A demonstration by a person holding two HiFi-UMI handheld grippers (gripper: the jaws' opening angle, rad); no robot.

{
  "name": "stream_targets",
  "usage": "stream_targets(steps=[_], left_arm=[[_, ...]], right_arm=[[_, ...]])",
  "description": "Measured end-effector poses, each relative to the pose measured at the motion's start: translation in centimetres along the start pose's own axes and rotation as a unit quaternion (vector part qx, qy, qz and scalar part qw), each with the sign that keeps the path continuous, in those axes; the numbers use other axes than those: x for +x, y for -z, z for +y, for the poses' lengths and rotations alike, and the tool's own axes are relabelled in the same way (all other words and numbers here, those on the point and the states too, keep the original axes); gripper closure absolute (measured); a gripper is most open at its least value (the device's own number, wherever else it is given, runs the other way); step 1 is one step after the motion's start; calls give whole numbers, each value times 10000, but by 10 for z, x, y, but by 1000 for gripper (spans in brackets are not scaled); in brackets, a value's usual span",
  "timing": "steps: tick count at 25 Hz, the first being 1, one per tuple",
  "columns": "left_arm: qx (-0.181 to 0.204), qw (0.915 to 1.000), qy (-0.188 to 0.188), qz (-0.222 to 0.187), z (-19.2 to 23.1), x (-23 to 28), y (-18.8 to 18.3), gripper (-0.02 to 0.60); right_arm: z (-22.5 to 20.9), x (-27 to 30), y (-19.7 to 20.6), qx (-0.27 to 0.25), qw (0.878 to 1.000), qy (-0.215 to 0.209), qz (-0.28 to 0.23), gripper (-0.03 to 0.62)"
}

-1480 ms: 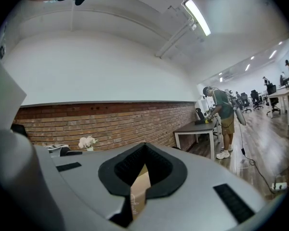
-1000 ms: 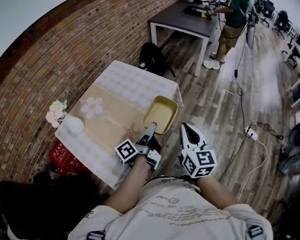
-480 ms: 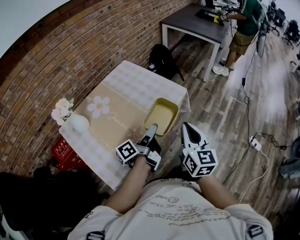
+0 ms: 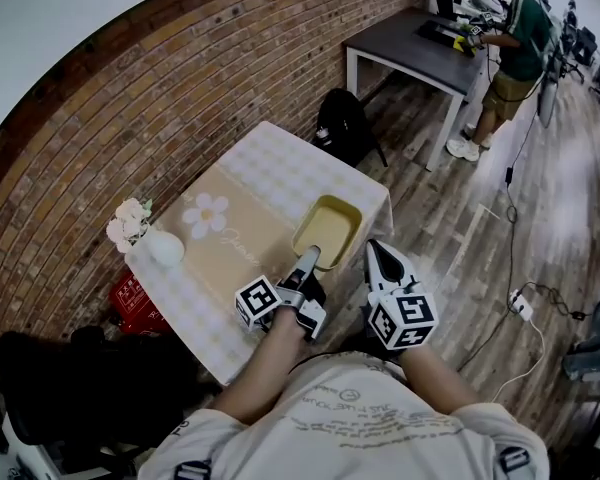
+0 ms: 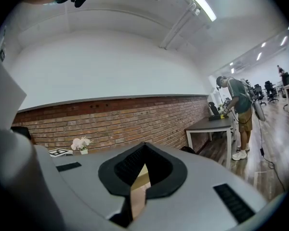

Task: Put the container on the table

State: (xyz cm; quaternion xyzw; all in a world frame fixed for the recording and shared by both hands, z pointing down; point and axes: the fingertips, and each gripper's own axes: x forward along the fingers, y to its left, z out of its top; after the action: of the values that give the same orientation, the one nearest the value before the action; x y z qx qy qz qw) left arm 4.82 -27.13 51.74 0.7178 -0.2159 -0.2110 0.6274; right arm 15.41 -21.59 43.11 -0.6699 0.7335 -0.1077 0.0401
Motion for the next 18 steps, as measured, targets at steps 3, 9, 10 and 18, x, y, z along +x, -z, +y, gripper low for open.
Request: stream_targets(steps=[3,9,10,18], left_arm=[[-39,9999,-32,-94,3,21,-6,356],[-134,9998,-118,-85,19,60,-10,356],[-170,9997,-166,-75,24,65,-9,356],[-222,9985,-483,-112,65,106,-13,356]], right_arm=[[-16,16,-6,-33,9999,-63,77,592],[-50,44,-9,-11,9998,-29,191,592],[-56,46,-6,10,9997,-15,259,592],[-102,78,20,153,9972,15,732,592]])
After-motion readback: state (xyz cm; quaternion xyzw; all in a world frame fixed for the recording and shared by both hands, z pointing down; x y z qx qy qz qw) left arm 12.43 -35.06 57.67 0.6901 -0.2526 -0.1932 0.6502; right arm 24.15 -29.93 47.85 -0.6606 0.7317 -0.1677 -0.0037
